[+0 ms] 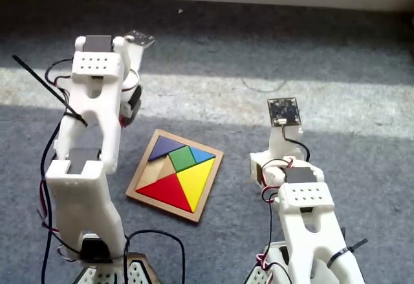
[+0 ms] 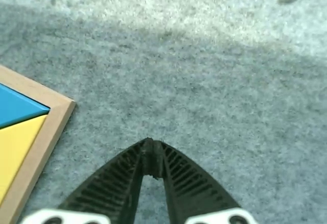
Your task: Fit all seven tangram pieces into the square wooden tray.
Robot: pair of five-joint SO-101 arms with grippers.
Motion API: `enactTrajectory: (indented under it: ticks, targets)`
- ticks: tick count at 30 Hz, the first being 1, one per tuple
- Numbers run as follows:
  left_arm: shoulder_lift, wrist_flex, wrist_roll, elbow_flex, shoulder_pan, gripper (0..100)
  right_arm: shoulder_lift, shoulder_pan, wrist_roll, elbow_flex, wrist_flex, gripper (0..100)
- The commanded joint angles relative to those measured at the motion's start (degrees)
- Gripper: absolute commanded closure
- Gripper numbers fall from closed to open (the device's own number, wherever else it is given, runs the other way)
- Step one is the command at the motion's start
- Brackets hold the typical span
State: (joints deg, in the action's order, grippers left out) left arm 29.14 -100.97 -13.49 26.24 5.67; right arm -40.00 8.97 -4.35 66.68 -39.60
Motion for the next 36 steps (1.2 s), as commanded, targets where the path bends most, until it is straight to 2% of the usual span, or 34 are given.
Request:
enactTrajectory:
  ticks: [1, 13, 21, 26, 32, 36]
  targets:
    - [-8.4, 2.37, 3.87, -9.36, -2.42, 99, 0.04, -0.57, -0.53, -0.57, 0.92, 98.9]
    - [-29.85, 15.3, 8.09, -39.16, -8.04, 99, 0.04, -0.57, -0.53, -0.48, 0.92, 98.9]
    - [-32.4, 24.09, 11.6, -52.97, -14.9, 99, 0.04, -0.57, -0.53, -0.48, 0.92, 98.9]
    - [-32.66, 29.01, 14.68, -56.57, -17.98, 99, 0.04, -0.57, -0.53, -0.48, 0.92, 98.9]
    - [-32.13, 29.71, 14.42, -57.01, -18.33, 98, 0.04, -0.57, -0.53, -0.48, 0.92, 98.9]
    - [-32.13, 29.89, 14.33, -57.1, -17.98, 89, 0.04, -0.57, -0.53, -0.48, 0.92, 98.9]
